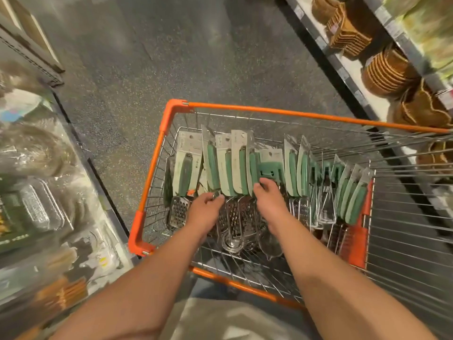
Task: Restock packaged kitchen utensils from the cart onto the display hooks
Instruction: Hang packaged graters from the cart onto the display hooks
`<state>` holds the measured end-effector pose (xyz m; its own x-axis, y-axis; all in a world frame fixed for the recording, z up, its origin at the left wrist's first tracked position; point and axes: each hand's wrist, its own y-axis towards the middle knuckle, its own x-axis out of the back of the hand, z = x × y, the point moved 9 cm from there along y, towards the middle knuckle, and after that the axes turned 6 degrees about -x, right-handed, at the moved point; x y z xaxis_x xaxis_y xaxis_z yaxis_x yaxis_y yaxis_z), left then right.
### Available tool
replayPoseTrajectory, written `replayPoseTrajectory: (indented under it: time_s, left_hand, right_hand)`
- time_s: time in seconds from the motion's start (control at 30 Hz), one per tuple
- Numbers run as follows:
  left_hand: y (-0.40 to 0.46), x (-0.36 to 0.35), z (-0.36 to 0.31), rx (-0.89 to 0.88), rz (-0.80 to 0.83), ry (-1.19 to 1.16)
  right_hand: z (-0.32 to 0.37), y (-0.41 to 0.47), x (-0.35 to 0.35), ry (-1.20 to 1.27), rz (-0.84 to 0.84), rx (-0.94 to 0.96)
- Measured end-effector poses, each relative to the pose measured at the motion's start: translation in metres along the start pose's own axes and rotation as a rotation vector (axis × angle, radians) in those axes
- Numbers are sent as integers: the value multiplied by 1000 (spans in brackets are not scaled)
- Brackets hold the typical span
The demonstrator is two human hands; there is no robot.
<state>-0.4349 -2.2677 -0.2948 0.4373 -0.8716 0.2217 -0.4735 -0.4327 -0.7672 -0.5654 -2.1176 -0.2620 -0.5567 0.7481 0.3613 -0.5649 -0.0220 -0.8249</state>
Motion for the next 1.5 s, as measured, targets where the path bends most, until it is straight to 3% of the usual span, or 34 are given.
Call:
replayPoseTrajectory:
  time_s: [0.73, 1.23, 1.5]
  left_hand:
    - [-9, 5, -11, -34, -15, 97]
    - [-12, 14, -3, 79, -7, -57]
    - [-31, 20, -33, 28, 11, -103]
  right_hand:
    - [3, 19, -24, -176, -16, 6]
    - [-5, 3, -37, 232, 189, -59]
    - [0, 6, -30, 380, 254, -40]
